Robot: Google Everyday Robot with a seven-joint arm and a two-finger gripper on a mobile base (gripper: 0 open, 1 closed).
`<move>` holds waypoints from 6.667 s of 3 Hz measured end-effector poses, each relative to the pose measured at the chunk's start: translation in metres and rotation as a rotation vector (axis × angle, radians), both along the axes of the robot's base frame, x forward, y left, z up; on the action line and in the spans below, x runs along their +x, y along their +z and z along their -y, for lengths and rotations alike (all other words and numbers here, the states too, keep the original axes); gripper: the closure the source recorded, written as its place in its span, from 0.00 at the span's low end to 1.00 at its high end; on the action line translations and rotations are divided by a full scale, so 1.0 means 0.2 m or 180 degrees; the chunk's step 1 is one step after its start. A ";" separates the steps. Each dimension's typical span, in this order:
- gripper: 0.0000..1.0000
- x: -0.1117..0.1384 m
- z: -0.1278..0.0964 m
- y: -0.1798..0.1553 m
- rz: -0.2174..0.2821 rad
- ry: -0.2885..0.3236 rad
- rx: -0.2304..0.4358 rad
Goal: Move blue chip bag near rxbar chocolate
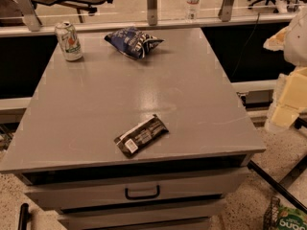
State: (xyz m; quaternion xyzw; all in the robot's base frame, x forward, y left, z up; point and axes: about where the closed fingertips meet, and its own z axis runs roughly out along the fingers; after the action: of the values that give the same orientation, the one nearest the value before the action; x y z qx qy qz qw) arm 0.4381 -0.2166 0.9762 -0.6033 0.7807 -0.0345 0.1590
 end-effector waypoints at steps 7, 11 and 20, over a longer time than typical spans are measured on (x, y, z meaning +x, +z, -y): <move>0.00 1.57 -0.49 0.15 0.1223 0.0045 0.0893; 0.00 1.69 -0.96 -0.20 0.1115 0.0697 0.1609; 1.00 1.57 -1.04 -0.22 0.0754 0.0960 0.1782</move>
Offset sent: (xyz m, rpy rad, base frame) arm 0.0119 0.0059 -0.0001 -0.0395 -0.0433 0.0173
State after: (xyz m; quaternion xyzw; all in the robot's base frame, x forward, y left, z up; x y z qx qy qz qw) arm 0.7514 -0.0096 0.9332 -0.6367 0.6380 0.1353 0.4115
